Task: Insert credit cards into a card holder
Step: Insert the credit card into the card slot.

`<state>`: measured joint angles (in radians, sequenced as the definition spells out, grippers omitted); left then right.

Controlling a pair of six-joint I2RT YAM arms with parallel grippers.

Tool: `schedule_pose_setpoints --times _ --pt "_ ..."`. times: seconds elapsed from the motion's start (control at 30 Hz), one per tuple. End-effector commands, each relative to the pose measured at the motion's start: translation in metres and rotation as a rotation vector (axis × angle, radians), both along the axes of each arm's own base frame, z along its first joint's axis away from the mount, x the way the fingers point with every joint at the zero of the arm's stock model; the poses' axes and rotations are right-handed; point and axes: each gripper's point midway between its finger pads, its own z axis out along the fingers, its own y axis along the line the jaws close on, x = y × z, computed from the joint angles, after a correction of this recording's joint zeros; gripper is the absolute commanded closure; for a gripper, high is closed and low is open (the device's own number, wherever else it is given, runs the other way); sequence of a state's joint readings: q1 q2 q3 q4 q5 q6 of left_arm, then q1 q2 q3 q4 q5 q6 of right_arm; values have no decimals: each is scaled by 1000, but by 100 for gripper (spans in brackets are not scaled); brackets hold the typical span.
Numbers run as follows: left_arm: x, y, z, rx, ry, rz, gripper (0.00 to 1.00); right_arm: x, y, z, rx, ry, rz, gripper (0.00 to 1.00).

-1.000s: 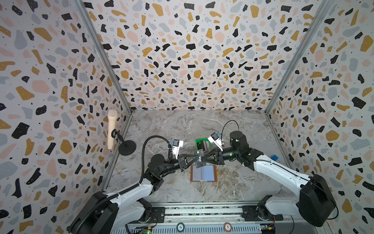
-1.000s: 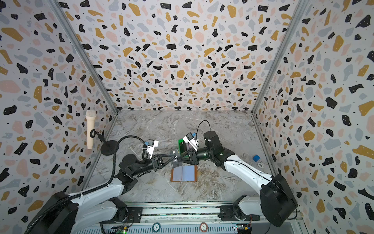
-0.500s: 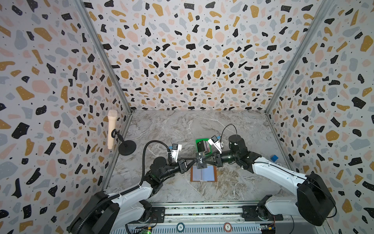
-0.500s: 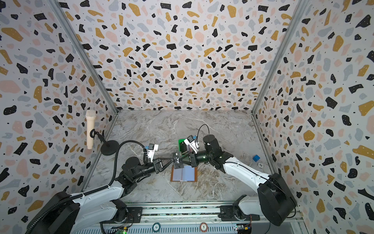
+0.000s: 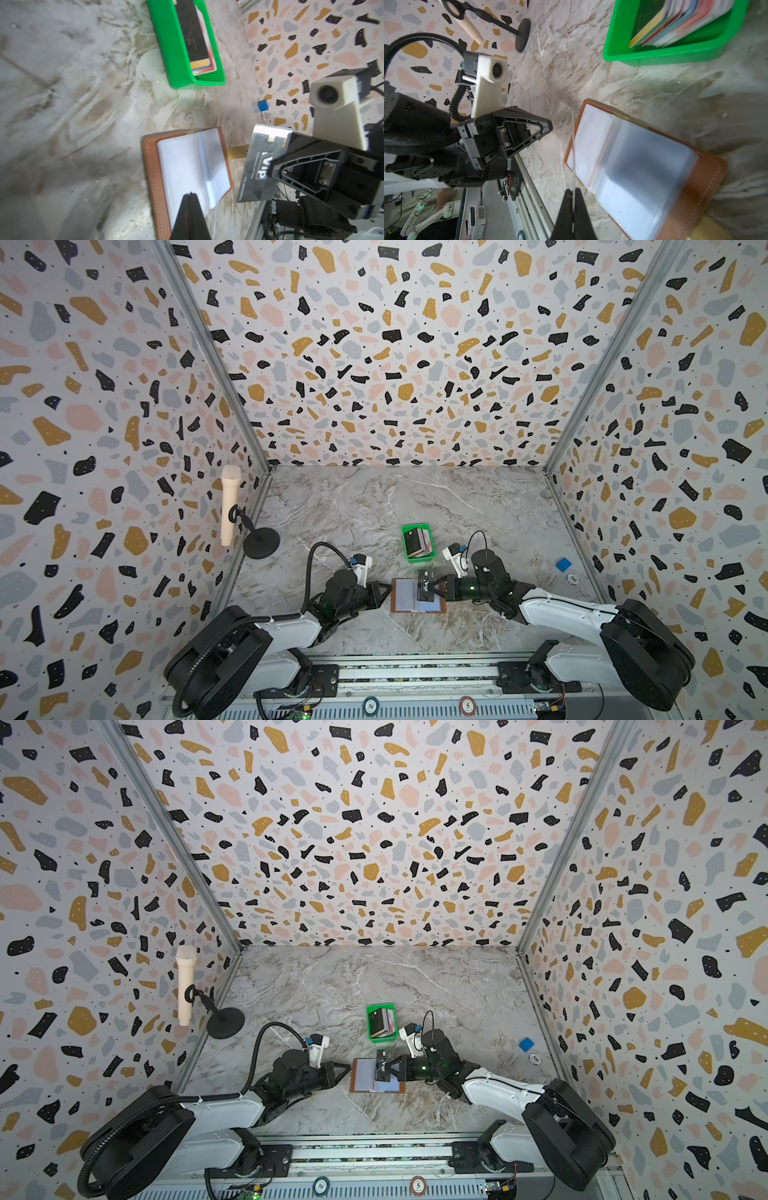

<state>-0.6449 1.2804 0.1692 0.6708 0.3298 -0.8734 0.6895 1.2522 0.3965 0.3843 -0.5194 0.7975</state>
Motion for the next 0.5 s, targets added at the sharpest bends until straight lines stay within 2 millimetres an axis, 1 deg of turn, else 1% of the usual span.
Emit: schedule_pose_setpoints --times 0.0,0.17,0.23,0.47 --pt "3 -3 -7 51 -17 -11 100 13 1 12 47 -33 -72 100" --pt "-5 -11 -19 63 16 -41 100 14 2 6 39 -23 -77 100" --pt "-7 -11 -22 70 28 -43 100 14 3 3 34 -20 -74 100" --pt "-20 -14 -27 59 60 -69 100 15 4 -9 8 1 -64 100"
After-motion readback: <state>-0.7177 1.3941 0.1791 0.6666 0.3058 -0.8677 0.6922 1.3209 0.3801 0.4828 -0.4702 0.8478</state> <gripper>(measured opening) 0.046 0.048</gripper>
